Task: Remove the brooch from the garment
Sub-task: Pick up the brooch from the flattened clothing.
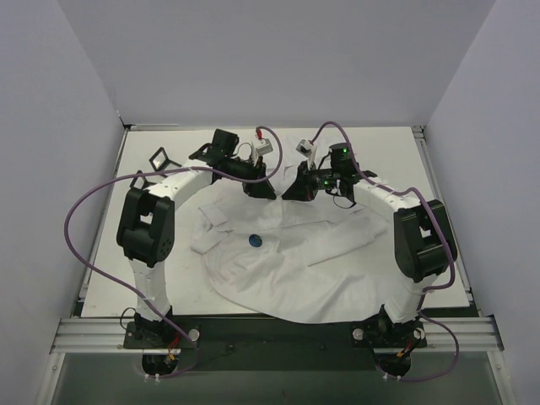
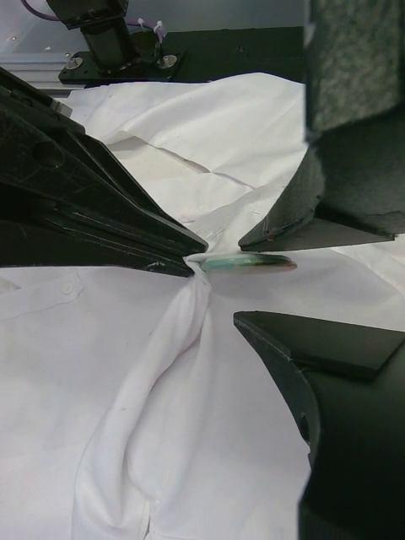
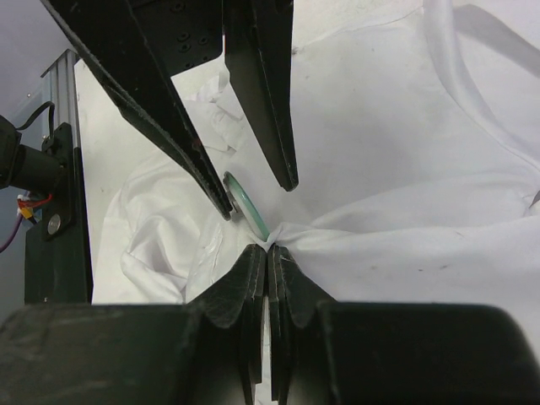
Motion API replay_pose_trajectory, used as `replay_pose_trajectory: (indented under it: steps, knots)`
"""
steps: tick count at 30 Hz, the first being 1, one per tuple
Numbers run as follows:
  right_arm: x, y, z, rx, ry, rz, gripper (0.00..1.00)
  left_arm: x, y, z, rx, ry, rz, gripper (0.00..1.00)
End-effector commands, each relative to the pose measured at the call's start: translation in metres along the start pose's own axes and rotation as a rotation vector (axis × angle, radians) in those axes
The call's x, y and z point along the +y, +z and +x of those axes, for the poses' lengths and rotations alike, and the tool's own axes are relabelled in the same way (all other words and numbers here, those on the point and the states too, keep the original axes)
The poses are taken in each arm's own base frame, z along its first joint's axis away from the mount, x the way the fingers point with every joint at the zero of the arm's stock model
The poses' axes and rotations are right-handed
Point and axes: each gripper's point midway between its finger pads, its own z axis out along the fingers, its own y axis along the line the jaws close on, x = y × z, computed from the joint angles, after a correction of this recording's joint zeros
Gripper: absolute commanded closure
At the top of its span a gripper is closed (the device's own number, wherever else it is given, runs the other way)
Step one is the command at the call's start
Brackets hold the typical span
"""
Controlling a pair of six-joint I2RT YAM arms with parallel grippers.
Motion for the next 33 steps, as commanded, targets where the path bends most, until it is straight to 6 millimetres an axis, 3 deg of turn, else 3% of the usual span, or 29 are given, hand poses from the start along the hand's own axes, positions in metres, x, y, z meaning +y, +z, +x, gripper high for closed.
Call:
replay_pose_trajectory:
  steps: [1,8,11,12,14,23,27,33]
  knots:
    - [0.012,-0.006,-0.023,-0.060,-0.089,-0.059,1.00,-0.008,-0.009,-0.022,-0.048,0.081,0.001,0.57]
    - [0.011,-0.005,-0.023,-0.058,-0.083,-0.055,1.00,-0.008,-0.006,-0.020,-0.046,0.072,0.017,0.64]
    - [0.010,-0.004,-0.022,-0.057,-0.081,-0.052,1.00,-0.008,-0.005,-0.020,-0.045,0.071,0.018,0.80]
    - [0.009,-0.004,-0.022,-0.057,-0.079,-0.050,1.00,-0.008,-0.006,-0.021,-0.047,0.073,0.018,0.93]
    - [0.009,-0.004,-0.022,-0.055,-0.072,-0.049,1.00,-0.008,-0.006,-0.022,-0.049,0.069,0.005,1.00]
    - [0.018,-0.004,-0.020,-0.037,-0.051,-0.022,1.00,0.006,-0.010,-0.038,-0.151,0.083,-0.196,1.00]
    - [0.031,0.001,-0.011,-0.003,-0.050,-0.017,1.00,0.015,-0.011,-0.035,-0.171,0.052,-0.261,1.00]
    - [0.045,-0.002,0.002,0.045,-0.001,-0.037,0.99,0.015,-0.018,-0.046,-0.231,0.066,-0.297,1.00]
